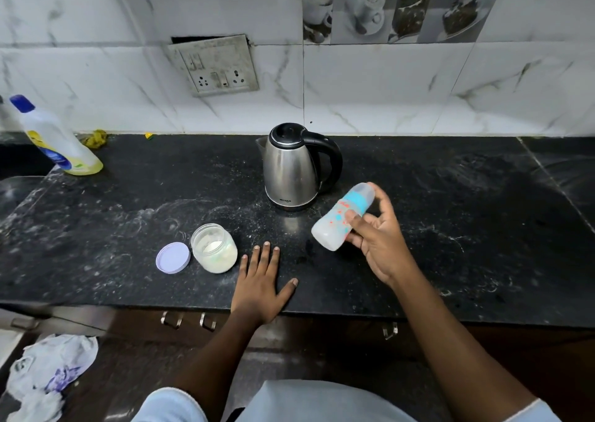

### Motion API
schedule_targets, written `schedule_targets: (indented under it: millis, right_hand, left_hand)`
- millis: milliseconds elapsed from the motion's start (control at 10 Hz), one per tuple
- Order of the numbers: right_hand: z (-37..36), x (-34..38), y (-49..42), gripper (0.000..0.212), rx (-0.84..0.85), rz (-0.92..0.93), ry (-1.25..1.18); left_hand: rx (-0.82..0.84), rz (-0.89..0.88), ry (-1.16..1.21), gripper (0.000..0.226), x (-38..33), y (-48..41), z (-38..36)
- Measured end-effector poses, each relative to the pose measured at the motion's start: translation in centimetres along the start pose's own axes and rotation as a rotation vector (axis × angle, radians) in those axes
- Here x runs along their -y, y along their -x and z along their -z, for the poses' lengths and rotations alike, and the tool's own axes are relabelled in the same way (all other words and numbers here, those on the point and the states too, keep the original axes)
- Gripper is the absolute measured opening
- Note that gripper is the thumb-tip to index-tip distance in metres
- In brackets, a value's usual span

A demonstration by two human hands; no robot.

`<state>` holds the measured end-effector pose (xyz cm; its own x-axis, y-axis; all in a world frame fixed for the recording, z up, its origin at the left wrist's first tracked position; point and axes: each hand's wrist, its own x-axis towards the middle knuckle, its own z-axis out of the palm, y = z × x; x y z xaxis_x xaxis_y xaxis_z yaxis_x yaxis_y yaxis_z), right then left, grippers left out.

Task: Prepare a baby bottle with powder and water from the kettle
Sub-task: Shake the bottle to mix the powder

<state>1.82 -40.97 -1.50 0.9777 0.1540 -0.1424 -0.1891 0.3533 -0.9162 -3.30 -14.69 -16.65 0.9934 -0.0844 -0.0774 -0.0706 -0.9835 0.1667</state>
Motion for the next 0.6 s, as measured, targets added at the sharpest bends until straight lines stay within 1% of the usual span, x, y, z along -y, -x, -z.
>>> schedule_targets:
  millis: [100,200,300,400,500,600]
  right_hand:
    - [-0.24,0.23,0.26,0.083,0.225,-0.058,0.162]
    - [-0.56,0.68,0.27,0.083,0.020,0.010,0.015]
    - [-0.19,0.91,-0.24,0.081,-0.011,0.026,0.056]
    - [0.22,0.95,-0.02,0.088,0.209,-0.035,0.219]
    - [0.26,0.76,-0.15,0.084,-0.074,0.041,0.022]
    - [0.27,0.10,0.16,0.084,0.077,-0.036,0.115]
  left_hand:
    - [0.000,-0.006,0.004,0.096,-0.10,0.05,-0.13]
    - [-0.014,-0.008,0.014,0.096,0.24,0.10,-0.10]
    - [-0.015,-0.011,0.031,0.097,-0.22,-0.20,-0.05]
    - [-0.021,-0.010,0.028,0.096,0.06,0.12,-0.30]
    - [-0.027,-0.009,0.036,0.096,0.16,-0.01,-0.16]
    - [-0.012,-0.007,0.032,0.096,-0.40,-0.07,-0.27]
